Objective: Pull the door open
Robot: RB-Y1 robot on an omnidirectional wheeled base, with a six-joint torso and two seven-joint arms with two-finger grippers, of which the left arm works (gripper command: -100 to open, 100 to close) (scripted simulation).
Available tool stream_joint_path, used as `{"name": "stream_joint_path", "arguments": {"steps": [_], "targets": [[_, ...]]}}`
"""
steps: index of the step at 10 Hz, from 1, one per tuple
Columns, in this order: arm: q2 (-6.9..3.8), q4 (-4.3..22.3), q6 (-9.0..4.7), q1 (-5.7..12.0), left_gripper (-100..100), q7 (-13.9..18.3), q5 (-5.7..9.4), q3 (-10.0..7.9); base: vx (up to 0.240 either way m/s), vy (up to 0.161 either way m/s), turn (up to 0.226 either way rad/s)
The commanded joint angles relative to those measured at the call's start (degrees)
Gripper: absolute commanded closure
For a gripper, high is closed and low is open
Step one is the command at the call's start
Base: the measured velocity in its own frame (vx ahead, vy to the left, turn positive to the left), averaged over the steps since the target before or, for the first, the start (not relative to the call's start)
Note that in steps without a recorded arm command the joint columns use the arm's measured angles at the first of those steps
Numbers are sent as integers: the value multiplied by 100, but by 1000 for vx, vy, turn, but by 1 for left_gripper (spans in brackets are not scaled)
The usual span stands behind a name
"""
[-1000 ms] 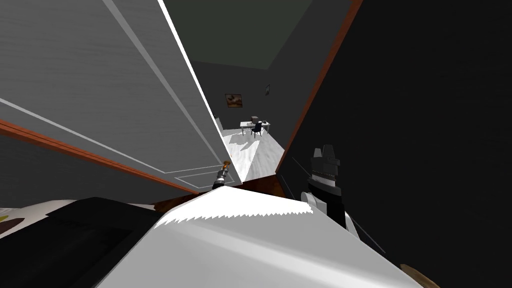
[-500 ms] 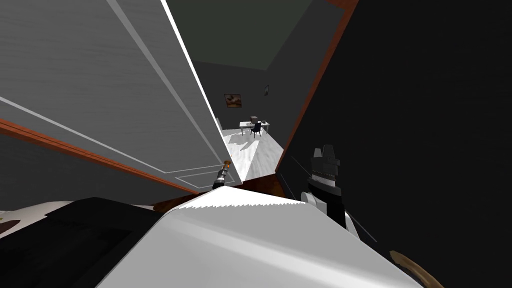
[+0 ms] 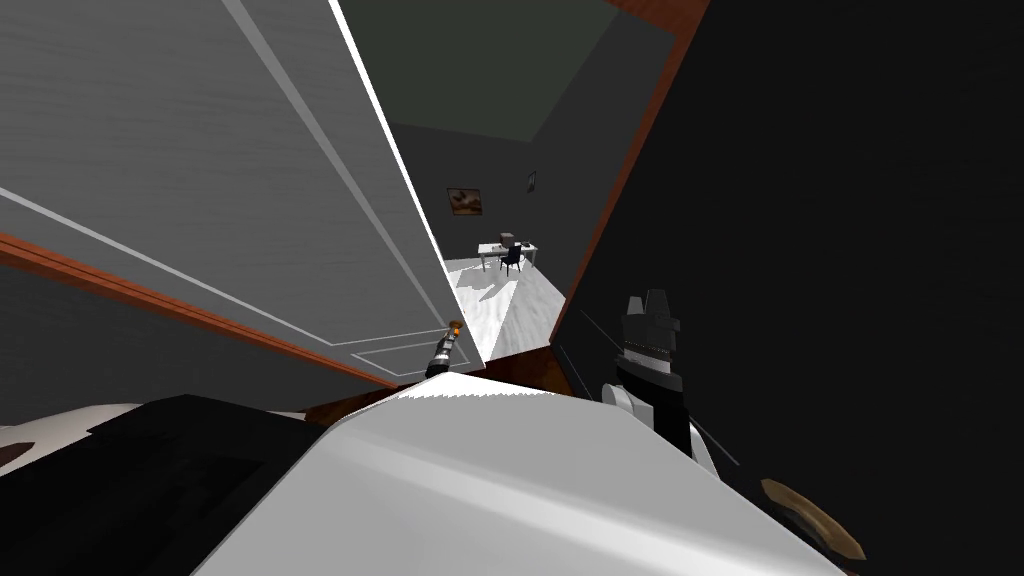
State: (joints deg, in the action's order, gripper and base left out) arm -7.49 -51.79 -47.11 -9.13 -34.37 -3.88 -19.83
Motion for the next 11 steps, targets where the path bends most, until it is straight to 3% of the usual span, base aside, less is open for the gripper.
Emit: {"name": "stream_joint_path", "arguments": {"steps": [1, 6, 7, 9, 10, 11], "targets": [[14, 31, 3, 29, 100, 286, 91, 107, -33, 5, -19], [-53, 79, -6, 74, 100, 968, 390, 275, -37, 11, -35], [-53, 79, -6, 74, 100, 996, 390, 275, -28, 6, -23], [-98, 112, -12, 105, 100, 1365, 591, 388, -55, 5, -54], [-98, 112, -12, 105, 100, 1464, 591, 388, -41, 15, -23], [-121, 129, -15, 121, 100, 1667, 697, 447, -36, 11, -40]]}}
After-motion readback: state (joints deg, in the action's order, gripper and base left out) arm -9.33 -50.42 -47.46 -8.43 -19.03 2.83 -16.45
